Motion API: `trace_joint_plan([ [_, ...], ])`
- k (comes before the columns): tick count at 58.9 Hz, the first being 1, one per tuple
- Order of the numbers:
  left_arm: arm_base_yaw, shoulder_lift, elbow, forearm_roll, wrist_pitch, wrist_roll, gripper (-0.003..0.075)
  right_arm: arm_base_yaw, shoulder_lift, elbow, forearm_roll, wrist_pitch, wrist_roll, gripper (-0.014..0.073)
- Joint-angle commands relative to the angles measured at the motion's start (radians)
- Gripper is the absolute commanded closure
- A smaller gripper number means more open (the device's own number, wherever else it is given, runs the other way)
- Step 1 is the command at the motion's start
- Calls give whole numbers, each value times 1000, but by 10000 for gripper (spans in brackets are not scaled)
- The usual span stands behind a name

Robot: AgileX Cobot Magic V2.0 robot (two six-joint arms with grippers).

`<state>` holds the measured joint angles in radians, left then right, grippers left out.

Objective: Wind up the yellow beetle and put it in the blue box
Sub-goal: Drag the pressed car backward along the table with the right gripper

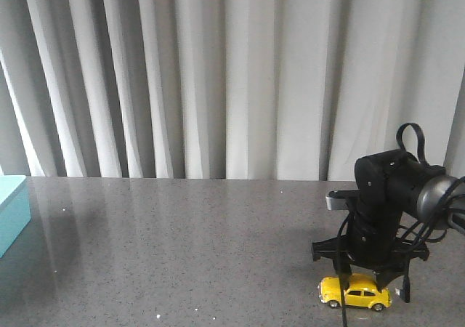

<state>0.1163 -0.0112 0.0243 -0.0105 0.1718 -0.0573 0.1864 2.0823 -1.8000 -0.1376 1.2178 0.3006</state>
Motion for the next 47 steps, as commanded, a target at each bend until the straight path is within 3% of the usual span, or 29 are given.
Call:
trace_joint_plan([
  [1,0,-15,-15,-2,-69,-10,726,-43,-29,-10,-41,68,-24,183],
  [11,0,-15,-15,-2,-69,-10,726,-81,-29,17,-55,68,-63,183],
  [33,0,-15,-15,-2,-69,-10,726,-93,-29,121,-255,70,-66,183],
  [47,0,-15,-15,-2,-69,-10,726,-152,-32,119,-262,70,-76,183],
])
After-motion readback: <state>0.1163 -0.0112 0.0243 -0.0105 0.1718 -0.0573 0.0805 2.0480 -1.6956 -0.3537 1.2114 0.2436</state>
